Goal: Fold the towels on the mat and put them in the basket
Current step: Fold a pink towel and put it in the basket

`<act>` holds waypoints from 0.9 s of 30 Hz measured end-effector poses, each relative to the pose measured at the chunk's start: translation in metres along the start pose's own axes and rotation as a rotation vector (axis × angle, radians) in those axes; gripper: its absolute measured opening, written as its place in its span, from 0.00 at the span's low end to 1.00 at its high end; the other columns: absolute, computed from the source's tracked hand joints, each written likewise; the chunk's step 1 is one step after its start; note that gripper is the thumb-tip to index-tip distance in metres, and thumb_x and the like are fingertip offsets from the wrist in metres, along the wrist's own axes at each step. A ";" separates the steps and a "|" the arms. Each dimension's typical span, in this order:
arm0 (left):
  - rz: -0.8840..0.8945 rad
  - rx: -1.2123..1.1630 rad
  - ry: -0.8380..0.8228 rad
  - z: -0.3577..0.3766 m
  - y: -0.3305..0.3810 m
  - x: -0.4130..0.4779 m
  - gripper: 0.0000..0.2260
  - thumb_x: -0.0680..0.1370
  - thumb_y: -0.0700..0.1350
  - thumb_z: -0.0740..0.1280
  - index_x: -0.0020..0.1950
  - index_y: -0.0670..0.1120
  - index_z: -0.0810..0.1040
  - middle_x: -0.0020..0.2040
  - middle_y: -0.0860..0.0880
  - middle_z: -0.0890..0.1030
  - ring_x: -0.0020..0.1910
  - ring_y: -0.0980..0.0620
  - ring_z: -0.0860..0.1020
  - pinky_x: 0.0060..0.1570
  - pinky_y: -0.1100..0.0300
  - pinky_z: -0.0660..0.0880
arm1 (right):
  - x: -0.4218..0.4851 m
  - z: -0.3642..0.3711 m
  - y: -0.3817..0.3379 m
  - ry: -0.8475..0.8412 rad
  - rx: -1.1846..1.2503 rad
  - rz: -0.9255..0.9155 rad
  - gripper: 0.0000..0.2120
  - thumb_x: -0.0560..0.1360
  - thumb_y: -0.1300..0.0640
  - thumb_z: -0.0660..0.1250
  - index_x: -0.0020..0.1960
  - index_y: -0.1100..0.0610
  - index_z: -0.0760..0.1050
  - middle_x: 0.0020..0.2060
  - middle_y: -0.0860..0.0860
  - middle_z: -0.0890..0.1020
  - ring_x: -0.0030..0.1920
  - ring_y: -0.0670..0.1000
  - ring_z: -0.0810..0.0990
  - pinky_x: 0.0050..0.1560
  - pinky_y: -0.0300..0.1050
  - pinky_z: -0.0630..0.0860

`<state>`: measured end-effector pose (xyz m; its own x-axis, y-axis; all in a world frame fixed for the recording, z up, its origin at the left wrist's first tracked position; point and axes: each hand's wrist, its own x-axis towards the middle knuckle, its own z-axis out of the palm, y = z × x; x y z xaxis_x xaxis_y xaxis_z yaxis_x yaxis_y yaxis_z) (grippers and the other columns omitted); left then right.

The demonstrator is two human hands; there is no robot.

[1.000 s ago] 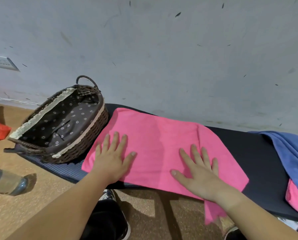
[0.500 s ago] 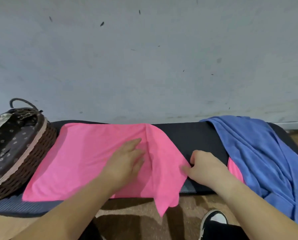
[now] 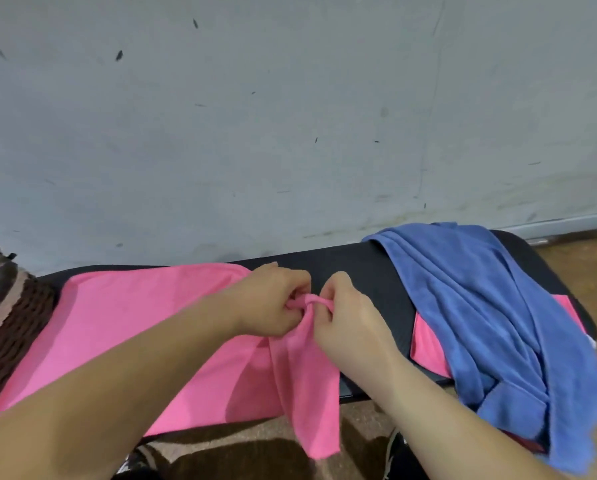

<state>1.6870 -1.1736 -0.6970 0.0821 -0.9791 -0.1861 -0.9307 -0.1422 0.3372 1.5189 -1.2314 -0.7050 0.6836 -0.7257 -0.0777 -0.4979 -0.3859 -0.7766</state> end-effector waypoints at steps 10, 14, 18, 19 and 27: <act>-0.150 -0.357 0.332 -0.048 0.008 -0.006 0.18 0.68 0.33 0.69 0.31 0.49 0.63 0.28 0.54 0.66 0.28 0.56 0.63 0.29 0.63 0.61 | 0.003 -0.015 0.010 -0.318 0.259 0.355 0.14 0.78 0.54 0.67 0.48 0.66 0.79 0.38 0.51 0.78 0.37 0.49 0.75 0.36 0.43 0.69; -0.115 -0.306 0.371 -0.054 0.005 0.010 0.11 0.67 0.32 0.72 0.37 0.49 0.78 0.39 0.53 0.80 0.37 0.57 0.76 0.39 0.71 0.70 | 0.006 -0.024 0.017 -0.274 0.226 0.366 0.14 0.81 0.53 0.63 0.49 0.62 0.80 0.40 0.52 0.81 0.38 0.50 0.78 0.36 0.42 0.72; -0.101 -0.249 0.423 -0.049 -0.001 0.048 0.12 0.70 0.33 0.72 0.49 0.46 0.84 0.48 0.52 0.78 0.44 0.59 0.75 0.48 0.71 0.70 | 0.012 -0.034 0.032 -0.179 0.229 0.343 0.15 0.80 0.51 0.65 0.49 0.65 0.77 0.37 0.53 0.79 0.35 0.51 0.77 0.34 0.45 0.74; -0.089 -0.222 0.431 -0.046 0.000 0.059 0.13 0.70 0.34 0.71 0.51 0.46 0.84 0.50 0.51 0.77 0.47 0.56 0.75 0.52 0.66 0.72 | 0.014 -0.036 0.038 -0.151 0.196 0.330 0.16 0.79 0.50 0.66 0.48 0.65 0.76 0.36 0.54 0.78 0.34 0.52 0.76 0.33 0.46 0.74; -0.305 -0.050 0.080 0.019 0.011 0.092 0.26 0.78 0.47 0.67 0.77 0.52 0.69 0.83 0.42 0.55 0.82 0.43 0.51 0.79 0.47 0.56 | 0.012 -0.064 0.076 -0.099 0.047 0.443 0.13 0.76 0.50 0.72 0.45 0.60 0.77 0.31 0.52 0.78 0.25 0.53 0.78 0.25 0.50 0.80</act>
<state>1.6774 -1.2630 -0.7275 0.3840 -0.8983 -0.2134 -0.8403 -0.4358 0.3225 1.4551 -1.3055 -0.7247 0.4588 -0.7565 -0.4661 -0.7307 -0.0228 -0.6823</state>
